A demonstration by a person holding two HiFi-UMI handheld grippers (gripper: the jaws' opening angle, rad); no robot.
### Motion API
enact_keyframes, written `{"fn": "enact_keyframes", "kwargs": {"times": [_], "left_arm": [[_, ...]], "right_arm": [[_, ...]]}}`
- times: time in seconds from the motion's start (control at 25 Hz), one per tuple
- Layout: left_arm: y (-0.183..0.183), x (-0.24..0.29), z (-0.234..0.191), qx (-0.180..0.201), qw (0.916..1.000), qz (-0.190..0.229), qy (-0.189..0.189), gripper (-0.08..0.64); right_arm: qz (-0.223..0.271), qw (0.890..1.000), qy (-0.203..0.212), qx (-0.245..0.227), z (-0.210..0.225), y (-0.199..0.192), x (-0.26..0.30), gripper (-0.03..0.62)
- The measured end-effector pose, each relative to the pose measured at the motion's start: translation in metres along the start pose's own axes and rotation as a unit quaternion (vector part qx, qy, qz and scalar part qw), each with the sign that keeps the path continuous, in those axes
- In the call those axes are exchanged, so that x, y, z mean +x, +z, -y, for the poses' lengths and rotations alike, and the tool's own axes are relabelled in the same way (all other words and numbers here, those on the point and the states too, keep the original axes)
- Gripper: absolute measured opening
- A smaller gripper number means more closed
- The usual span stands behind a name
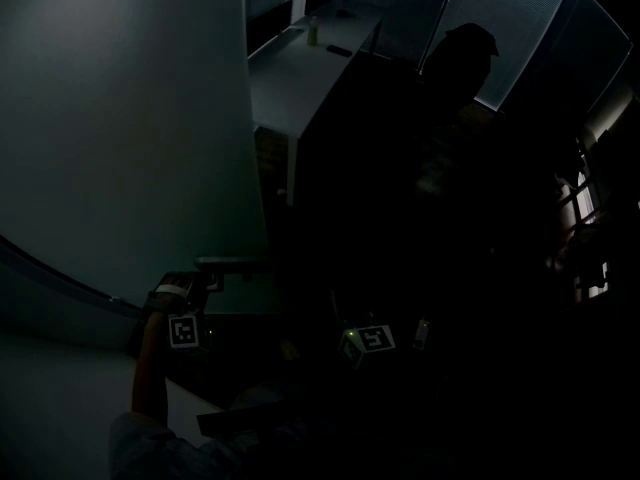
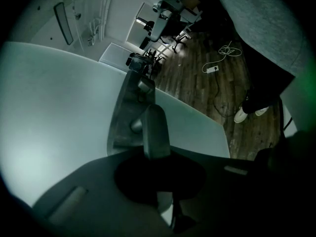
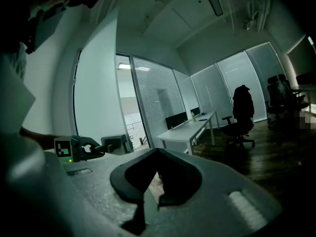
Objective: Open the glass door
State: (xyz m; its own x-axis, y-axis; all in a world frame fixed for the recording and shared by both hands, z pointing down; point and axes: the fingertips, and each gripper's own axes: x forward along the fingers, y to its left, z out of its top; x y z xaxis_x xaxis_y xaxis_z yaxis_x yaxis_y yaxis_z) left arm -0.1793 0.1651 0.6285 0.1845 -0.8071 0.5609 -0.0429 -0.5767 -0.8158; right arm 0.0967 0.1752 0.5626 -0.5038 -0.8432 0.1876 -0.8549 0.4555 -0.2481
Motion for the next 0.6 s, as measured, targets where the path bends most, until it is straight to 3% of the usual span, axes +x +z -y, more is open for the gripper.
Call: {"fn": "enact_keyframes", "kwargs": {"times": [0.6], "left_arm": [[0.007, -0.032, 0.028, 0.012, 0.9996, 0.022, -0.015, 0.011]], "right_arm": [[0.001, 1.0, 0.005, 0.005, -0.015, -0.019, -0.022, 0.002]]}}
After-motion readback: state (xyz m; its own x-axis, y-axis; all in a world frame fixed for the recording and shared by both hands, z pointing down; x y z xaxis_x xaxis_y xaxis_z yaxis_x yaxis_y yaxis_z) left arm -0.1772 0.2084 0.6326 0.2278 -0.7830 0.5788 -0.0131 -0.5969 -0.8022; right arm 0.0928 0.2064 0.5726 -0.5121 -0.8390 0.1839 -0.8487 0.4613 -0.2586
